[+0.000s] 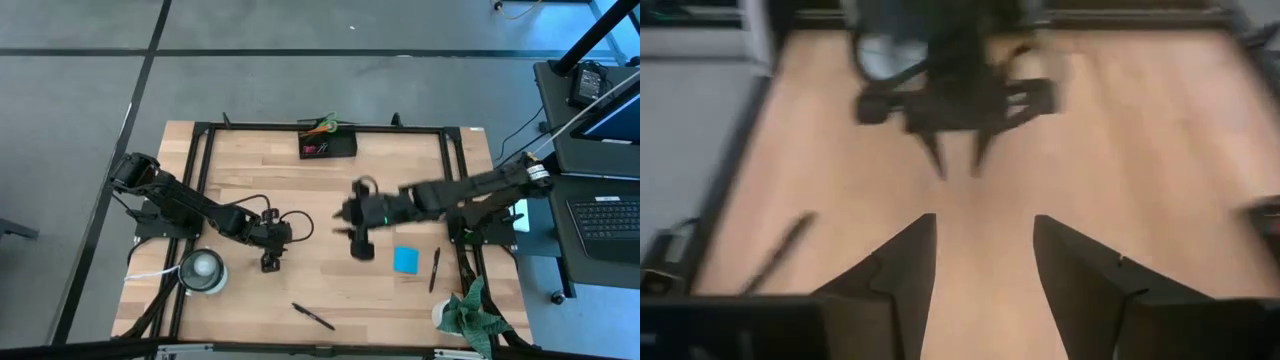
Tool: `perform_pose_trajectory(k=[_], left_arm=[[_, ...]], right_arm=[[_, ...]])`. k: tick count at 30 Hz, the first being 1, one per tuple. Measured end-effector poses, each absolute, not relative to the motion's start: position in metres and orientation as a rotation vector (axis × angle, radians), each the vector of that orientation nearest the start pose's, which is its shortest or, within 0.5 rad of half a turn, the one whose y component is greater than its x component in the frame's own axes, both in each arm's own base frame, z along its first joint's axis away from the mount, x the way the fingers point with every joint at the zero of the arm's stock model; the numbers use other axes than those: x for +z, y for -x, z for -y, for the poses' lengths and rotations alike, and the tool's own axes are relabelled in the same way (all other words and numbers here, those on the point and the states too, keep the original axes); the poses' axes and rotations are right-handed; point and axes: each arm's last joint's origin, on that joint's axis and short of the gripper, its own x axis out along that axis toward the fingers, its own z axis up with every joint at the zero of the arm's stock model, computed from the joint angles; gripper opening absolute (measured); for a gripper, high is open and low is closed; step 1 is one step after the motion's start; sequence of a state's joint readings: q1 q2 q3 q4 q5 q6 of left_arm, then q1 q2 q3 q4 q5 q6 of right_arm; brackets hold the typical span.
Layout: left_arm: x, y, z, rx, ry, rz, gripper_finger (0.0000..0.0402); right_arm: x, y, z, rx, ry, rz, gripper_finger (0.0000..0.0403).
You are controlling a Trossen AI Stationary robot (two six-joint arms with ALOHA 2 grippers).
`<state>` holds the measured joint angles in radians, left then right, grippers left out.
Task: Pick and place office supplies into organizer
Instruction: Put the bottom black pen into the desk organizer
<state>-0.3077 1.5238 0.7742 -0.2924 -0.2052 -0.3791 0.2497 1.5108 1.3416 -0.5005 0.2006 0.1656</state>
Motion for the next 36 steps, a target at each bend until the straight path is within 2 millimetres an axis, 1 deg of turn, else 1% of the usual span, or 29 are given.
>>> perform_pose_trajectory(k=[3,6,9,13,16,19,21,25,31,36], left_arm=[[0.165,-0.270,0.082,0.018,0.102,-0.952,0.0148],[0.170,-0.275,0.090,-0.071,0.107,-0.878,0.0148],[0.176,-0.277,0.106,-0.193,0.013,-0.782,0.0148],[0.181,-0.271,0.131,-0.335,-0.160,-0.698,0.0148],[0.183,-0.265,0.146,-0.356,-0.180,-0.668,0.0148],[0.183,-0.261,0.154,-0.317,-0.143,-0.654,0.0148],[0.181,-0.262,0.159,-0.297,-0.135,-0.630,0.0148],[0.170,-0.270,0.168,-0.300,-0.126,-0.599,0.0148],[0.152,-0.282,0.184,-0.357,-0.126,-0.628,0.0148],[0.131,-0.290,0.200,-0.401,-0.135,-0.654,0.0148]], right_arm=[[0.292,-0.319,-0.095,0.038,-0.060,-0.605,0.0171],[0.264,-0.314,-0.107,0.062,-0.099,-0.561,0.0171],[0.238,-0.307,-0.109,0.020,-0.144,-0.560,0.0171],[0.221,-0.300,-0.107,-0.020,-0.204,-0.572,0.0171],[0.216,-0.298,-0.106,-0.028,-0.219,-0.581,0.0171],[0.217,-0.298,-0.106,-0.025,-0.212,-0.578,0.0171],[0.219,-0.299,-0.107,-0.015,-0.197,-0.562,0.0171],[0.221,-0.301,-0.106,-0.009,-0.180,-0.541,0.0171],[0.221,-0.302,-0.104,-0.015,-0.182,-0.537,0.0171],[0.221,-0.302,-0.104,-0.015,-0.182,-0.537,0.0171]])
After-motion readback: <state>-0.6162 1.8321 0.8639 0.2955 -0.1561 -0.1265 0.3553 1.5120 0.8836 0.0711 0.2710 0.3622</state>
